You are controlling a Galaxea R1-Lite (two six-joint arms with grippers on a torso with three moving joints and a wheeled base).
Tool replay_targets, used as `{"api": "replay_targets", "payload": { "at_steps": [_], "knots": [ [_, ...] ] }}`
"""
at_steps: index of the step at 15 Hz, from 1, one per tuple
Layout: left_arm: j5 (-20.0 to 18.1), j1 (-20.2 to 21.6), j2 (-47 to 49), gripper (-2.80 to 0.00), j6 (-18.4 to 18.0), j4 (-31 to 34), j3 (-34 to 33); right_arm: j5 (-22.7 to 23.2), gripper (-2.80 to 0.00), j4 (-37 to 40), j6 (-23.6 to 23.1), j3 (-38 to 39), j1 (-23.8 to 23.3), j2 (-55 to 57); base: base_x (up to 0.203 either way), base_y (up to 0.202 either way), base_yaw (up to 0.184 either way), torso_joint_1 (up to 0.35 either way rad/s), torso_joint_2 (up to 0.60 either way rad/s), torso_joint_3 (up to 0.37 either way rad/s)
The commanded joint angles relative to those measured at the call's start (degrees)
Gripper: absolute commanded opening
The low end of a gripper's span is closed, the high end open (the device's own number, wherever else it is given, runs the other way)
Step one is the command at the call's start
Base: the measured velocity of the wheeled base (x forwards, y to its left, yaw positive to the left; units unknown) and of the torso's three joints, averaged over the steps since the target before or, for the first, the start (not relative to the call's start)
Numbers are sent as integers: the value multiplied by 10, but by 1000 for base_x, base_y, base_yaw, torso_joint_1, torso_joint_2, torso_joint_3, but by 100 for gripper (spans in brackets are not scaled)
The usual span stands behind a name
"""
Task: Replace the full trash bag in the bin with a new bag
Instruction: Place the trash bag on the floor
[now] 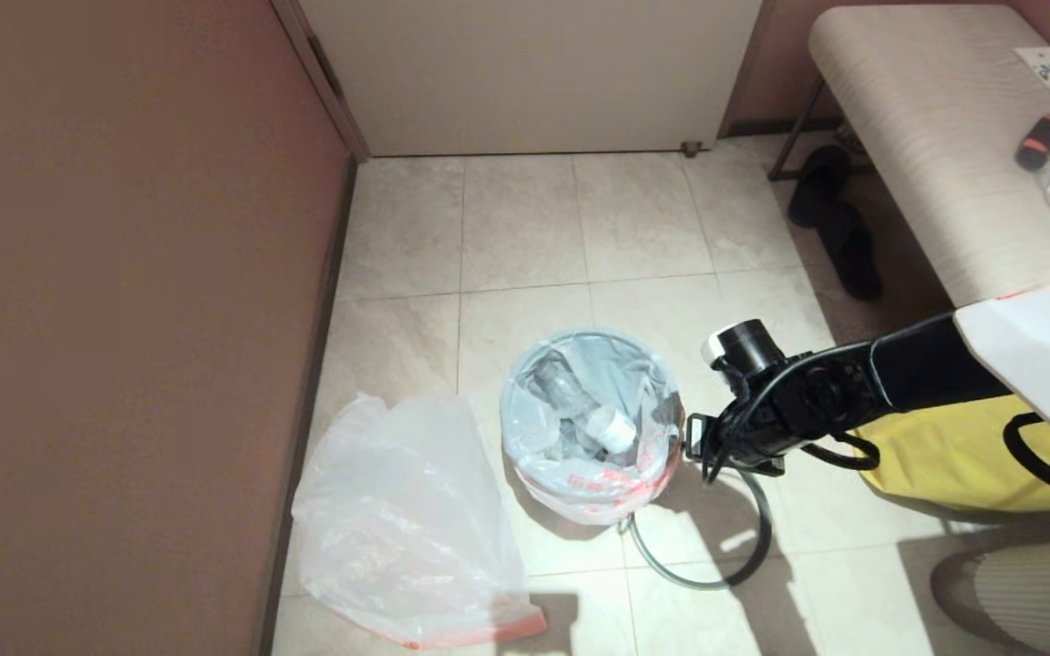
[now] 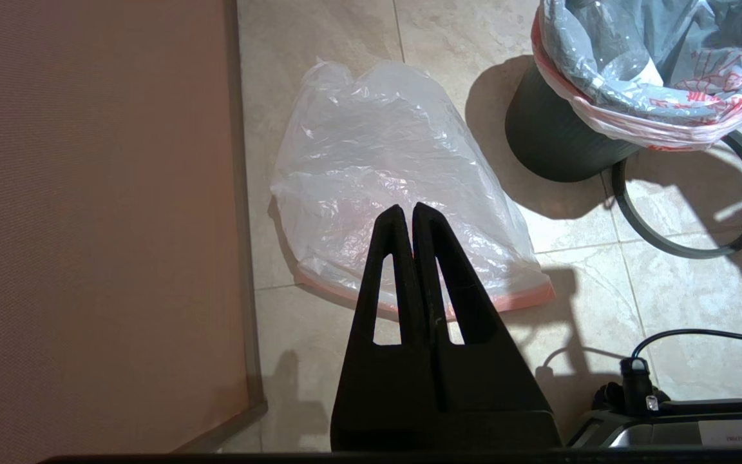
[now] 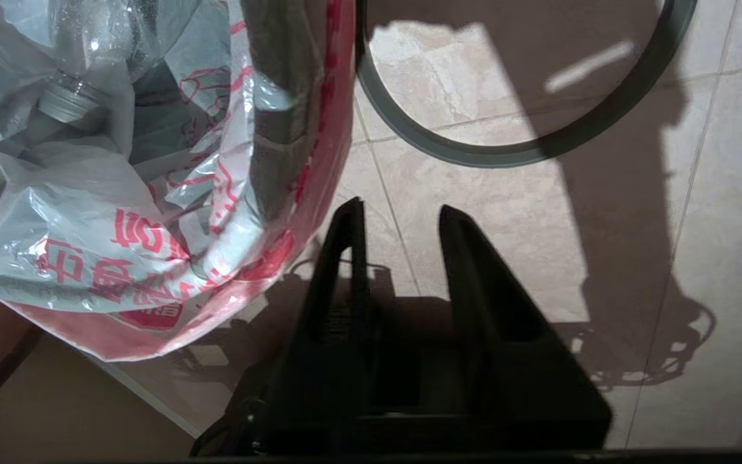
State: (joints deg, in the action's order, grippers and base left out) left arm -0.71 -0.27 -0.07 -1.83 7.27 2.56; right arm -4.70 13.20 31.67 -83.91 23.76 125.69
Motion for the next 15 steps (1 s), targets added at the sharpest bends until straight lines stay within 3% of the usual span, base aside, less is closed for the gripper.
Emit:
{"api": "replay_targets", "payload": {
  "at_steps": [1, 4, 9, 15],
  "knots": [
    [0, 0, 1, -280, 0, 0, 0, -2, 0, 22, 15, -35, 4, 25, 0, 0, 0, 0, 0, 0],
    [0, 0, 1, -280, 0, 0, 0, -36, 0, 66, 60, -59, 6, 36, 0, 0, 0, 0, 0, 0],
    [0, 0, 1, -280, 0, 0, 0, -37, 0, 83, 110, -105, 8, 69, 0, 0, 0, 0, 0, 0],
    [0, 0, 1, -280, 0, 0, 0, -36, 0, 82, 138, -127, 9, 104, 0, 0, 0, 0, 0, 0]
  ]
}}
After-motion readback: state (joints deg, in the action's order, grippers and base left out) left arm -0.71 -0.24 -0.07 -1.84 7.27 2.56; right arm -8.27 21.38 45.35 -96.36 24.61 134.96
